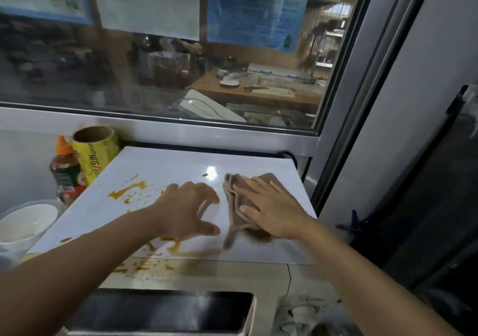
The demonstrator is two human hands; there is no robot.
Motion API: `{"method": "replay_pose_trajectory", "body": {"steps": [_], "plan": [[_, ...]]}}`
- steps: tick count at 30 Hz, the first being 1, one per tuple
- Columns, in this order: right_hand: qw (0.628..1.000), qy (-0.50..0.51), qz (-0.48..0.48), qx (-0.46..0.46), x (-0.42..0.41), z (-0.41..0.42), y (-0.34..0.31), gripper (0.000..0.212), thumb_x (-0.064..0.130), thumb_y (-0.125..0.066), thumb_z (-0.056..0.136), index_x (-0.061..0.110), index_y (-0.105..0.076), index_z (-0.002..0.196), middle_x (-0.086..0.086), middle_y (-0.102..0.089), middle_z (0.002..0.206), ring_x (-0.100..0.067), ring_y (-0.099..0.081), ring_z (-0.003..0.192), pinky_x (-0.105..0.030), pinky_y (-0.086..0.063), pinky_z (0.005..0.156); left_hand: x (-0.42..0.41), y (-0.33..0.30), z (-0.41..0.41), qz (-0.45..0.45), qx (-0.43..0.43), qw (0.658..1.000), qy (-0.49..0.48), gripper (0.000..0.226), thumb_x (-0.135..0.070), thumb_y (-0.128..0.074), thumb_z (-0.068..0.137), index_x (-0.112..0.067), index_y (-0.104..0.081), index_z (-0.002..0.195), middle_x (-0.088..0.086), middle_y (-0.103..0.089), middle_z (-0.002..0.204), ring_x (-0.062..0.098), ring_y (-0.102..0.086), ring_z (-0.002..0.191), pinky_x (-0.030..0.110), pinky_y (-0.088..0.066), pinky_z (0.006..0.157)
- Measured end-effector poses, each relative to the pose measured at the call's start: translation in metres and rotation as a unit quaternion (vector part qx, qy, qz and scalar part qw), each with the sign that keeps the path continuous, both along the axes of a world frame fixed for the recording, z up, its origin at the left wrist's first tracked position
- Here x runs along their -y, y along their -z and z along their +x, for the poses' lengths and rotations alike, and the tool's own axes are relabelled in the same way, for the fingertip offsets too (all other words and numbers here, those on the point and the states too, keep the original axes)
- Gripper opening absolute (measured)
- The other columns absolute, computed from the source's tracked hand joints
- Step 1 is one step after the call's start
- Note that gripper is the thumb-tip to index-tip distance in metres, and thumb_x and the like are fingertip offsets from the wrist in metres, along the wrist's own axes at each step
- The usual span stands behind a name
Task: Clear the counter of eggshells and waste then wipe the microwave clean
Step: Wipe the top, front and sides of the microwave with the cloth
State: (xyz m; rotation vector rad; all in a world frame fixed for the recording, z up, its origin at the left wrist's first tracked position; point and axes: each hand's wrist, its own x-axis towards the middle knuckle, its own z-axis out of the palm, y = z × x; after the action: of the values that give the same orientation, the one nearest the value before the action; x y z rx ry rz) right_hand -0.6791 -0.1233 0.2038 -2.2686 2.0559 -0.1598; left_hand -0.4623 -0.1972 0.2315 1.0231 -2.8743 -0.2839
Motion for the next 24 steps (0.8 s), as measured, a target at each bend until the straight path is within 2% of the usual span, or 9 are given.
{"method": "replay_pose_trajectory", "body": {"steps": [2, 4, 8, 11, 14, 17, 19, 22, 24], "plan": [[0.999, -0.046, 0.003, 0.016, -0.015, 0.000, 0.002, 0.059, 0.059, -0.012, 0.087, 0.047, -0.004, 0.145, 0.026, 0.004, 0.152, 0.007, 0.009, 0.137, -0.026, 0.008, 0.112, 0.009, -0.003, 0.003, 0.006, -0.040, 0.999, -0.016, 0.063, -0.059, -0.067, 0.071, -0.031, -0.050, 0.124, -0.010, -0.049, 0.131, 0.013, -0.047, 0.115, 0.035, -0.039, 0.097], [0.998, -0.046, -0.001, 0.042, -0.015, -0.015, -0.002, 0.053, 0.047, -0.024, 0.095, 0.044, -0.009, 0.146, 0.025, -0.002, 0.152, 0.010, 0.004, 0.134, -0.022, 0.005, 0.112, 0.026, -0.006, 0.009, -0.004, -0.044, 0.998, -0.051, 0.068, -0.062, -0.067, 0.069, -0.032, -0.047, 0.126, -0.009, -0.044, 0.136, 0.015, -0.042, 0.121, 0.036, -0.036, 0.101], [0.996, 0.063, -0.047, 0.029, 0.031, -0.054, -0.012, 0.051, 0.029, -0.034, 0.099, 0.028, -0.021, 0.148, 0.008, -0.022, 0.155, -0.013, -0.021, 0.141, -0.037, -0.016, 0.116, 0.060, -0.005, 0.024, 0.017, 0.065, 0.990, -0.122, 0.093, -0.075, -0.060, 0.064, -0.028, -0.033, 0.140, -0.007, -0.031, 0.150, 0.019, -0.030, 0.135, 0.042, -0.026, 0.109], [0.992, 0.123, -0.011, -0.021, 0.076, -0.044, -0.011, 0.053, 0.038, -0.029, 0.098, 0.029, -0.015, 0.149, 0.009, -0.014, 0.157, -0.017, -0.016, 0.143, -0.042, -0.015, 0.116, 0.068, 0.001, 0.030, 0.044, 0.090, 0.988, -0.116, 0.097, -0.080, -0.058, 0.058, -0.023, -0.038, 0.134, -0.005, -0.039, 0.141, 0.019, -0.036, 0.128, 0.040, -0.029, 0.103], [0.997, 0.071, -0.014, -0.038, 0.097, -0.002, -0.010, 0.053, 0.043, -0.027, 0.097, 0.032, -0.016, 0.148, 0.011, -0.010, 0.157, -0.015, -0.013, 0.144, -0.042, -0.012, 0.116, 0.067, 0.006, 0.032, 0.050, 0.081, 0.987, -0.126, 0.104, -0.082, -0.058, 0.056, -0.026, -0.033, 0.139, -0.008, -0.030, 0.149, 0.018, -0.029, 0.134, 0.042, -0.025, 0.107], [0.994, -0.071, -0.060, -0.053, 0.077, 0.040, -0.006, 0.054, 0.043, -0.031, 0.094, 0.035, -0.021, 0.145, 0.012, -0.016, 0.155, -0.012, -0.017, 0.140, -0.040, -0.013, 0.115, 0.066, 0.007, 0.032, 0.035, 0.076, 0.988, -0.130, 0.106, -0.080, -0.059, 0.057, -0.028, -0.026, 0.143, -0.009, -0.023, 0.154, 0.017, -0.022, 0.139, 0.044, -0.021, 0.111], [0.990, -0.130, -0.042, -0.028, 0.054, 0.045, 0.000, 0.055, 0.045, -0.031, 0.094, 0.036, -0.018, 0.146, 0.013, -0.012, 0.156, -0.008, -0.010, 0.142, -0.036, -0.006, 0.117, 0.066, 0.008, 0.033, 0.032, 0.064, 0.989, -0.126, 0.106, -0.082, -0.057, 0.056, -0.029, -0.027, 0.143, -0.009, -0.023, 0.153, 0.017, -0.022, 0.140, 0.044, -0.020, 0.111], [0.993, -0.119, -0.018, 0.009, 0.048, 0.014, -0.004, 0.054, 0.041, -0.036, 0.096, 0.034, -0.019, 0.147, 0.014, -0.015, 0.156, -0.006, -0.011, 0.141, -0.031, -0.007, 0.116, 0.068, 0.011, 0.035, 0.032, 0.063, 0.990, -0.121, 0.112, -0.086, -0.054, 0.052, -0.029, -0.024, 0.144, -0.010, -0.020, 0.155, 0.016, -0.019, 0.141, 0.044, -0.018, 0.111], [0.998, -0.057, -0.022, -0.012, 0.065, -0.006, -0.009, 0.053, 0.039, -0.037, 0.097, 0.032, -0.022, 0.147, 0.012, -0.020, 0.154, -0.010, -0.016, 0.141, -0.033, -0.013, 0.114, 0.069, 0.013, 0.036, 0.032, 0.058, 0.991, -0.119, 0.113, -0.087, -0.052, 0.050, -0.029, -0.025, 0.143, -0.011, -0.021, 0.154, 0.017, -0.020, 0.140, 0.044, -0.019, 0.110]]}}
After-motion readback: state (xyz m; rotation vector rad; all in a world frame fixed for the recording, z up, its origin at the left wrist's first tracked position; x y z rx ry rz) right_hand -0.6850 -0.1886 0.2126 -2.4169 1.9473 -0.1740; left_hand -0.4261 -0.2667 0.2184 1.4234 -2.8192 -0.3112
